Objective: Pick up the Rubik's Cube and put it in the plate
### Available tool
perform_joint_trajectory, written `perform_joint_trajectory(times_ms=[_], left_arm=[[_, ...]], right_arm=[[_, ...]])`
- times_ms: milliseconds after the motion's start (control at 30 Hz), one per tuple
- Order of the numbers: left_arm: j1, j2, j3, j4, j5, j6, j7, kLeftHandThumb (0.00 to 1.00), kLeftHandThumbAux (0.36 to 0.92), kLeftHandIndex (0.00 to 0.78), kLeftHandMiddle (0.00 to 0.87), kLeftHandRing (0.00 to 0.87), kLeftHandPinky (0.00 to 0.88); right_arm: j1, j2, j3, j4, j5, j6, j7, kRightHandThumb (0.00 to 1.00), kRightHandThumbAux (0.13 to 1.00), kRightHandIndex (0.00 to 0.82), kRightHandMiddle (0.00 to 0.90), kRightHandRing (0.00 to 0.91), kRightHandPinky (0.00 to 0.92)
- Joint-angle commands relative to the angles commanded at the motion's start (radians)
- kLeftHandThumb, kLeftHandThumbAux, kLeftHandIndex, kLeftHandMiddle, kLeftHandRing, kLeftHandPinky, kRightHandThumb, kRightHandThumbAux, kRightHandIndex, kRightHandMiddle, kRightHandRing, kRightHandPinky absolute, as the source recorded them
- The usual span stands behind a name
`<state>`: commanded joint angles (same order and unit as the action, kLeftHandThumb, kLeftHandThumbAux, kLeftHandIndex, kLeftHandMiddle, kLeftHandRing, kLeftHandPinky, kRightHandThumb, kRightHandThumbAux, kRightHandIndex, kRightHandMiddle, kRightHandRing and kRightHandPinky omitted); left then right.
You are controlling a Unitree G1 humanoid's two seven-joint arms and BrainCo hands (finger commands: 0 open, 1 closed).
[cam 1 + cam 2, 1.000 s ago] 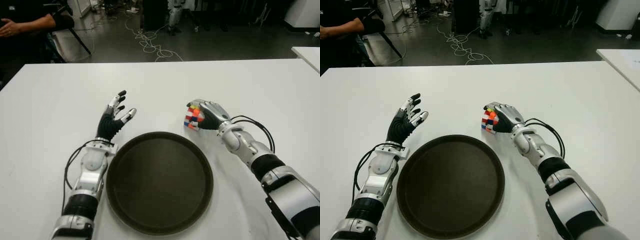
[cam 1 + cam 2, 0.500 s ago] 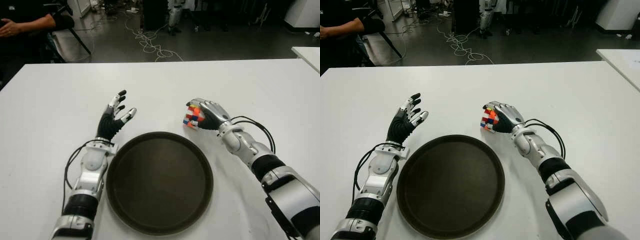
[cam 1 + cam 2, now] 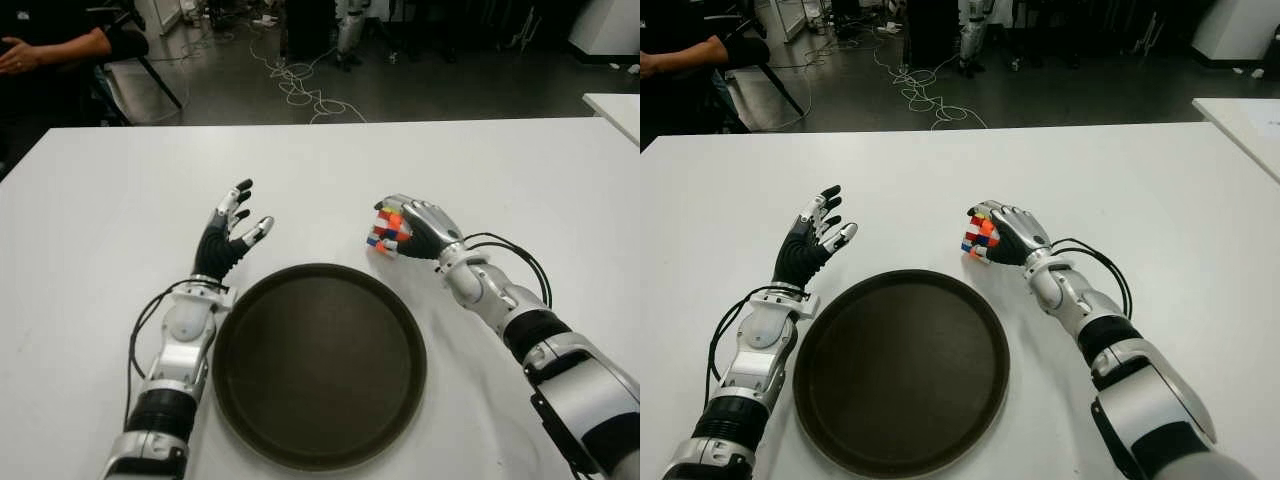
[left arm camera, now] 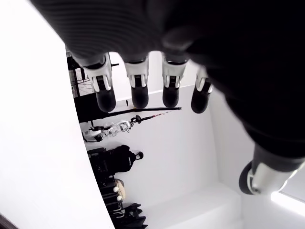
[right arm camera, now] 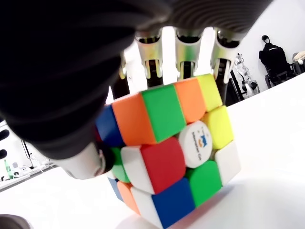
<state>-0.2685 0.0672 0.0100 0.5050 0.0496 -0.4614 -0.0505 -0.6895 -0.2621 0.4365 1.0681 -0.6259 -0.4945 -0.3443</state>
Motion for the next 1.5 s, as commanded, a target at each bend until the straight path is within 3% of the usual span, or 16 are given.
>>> perform_joint_trajectory(times_ms=[733,1033,1233,1500], left_arm=[[0.001,-0.008,0.004,-0.001,0.001,0.014,0.001,0.000,0.550,0.009,0.035,0.000,0.000],[0.002,-0.008,0.005,0.004,0.005,0.003,0.005,0.000,0.566,0.006,0.028,0.000,0.000],[0.004,-0.009,0.005,-0.001,0.004,0.003,0.004,0.000,0.586,0.015,0.030,0.000,0.000],[0.006,-0.008,0.002,-0.010,0.010,0.005,0.007,0.000,0.583,0.019,0.044,0.000,0.000]], right_arm=[[0.008,-0.004,-0.009,-0.031,0.009,0.005,0.002,0.691,0.736,0.406,0.361,0.381,0.418],[0.027,-0.017,-0.015,-0.083,-0.010,-0.028,-0.076,0.690,0.738,0.416,0.483,0.510,0.549],[0.041,-0.030,-0.019,-0.136,-0.021,-0.046,-0.118,0.687,0.738,0.421,0.619,0.646,0.683],[0.081,-0.054,-0.039,-0.256,-0.032,-0.084,-0.181,0.689,0.737,0.426,0.713,0.732,0.750]])
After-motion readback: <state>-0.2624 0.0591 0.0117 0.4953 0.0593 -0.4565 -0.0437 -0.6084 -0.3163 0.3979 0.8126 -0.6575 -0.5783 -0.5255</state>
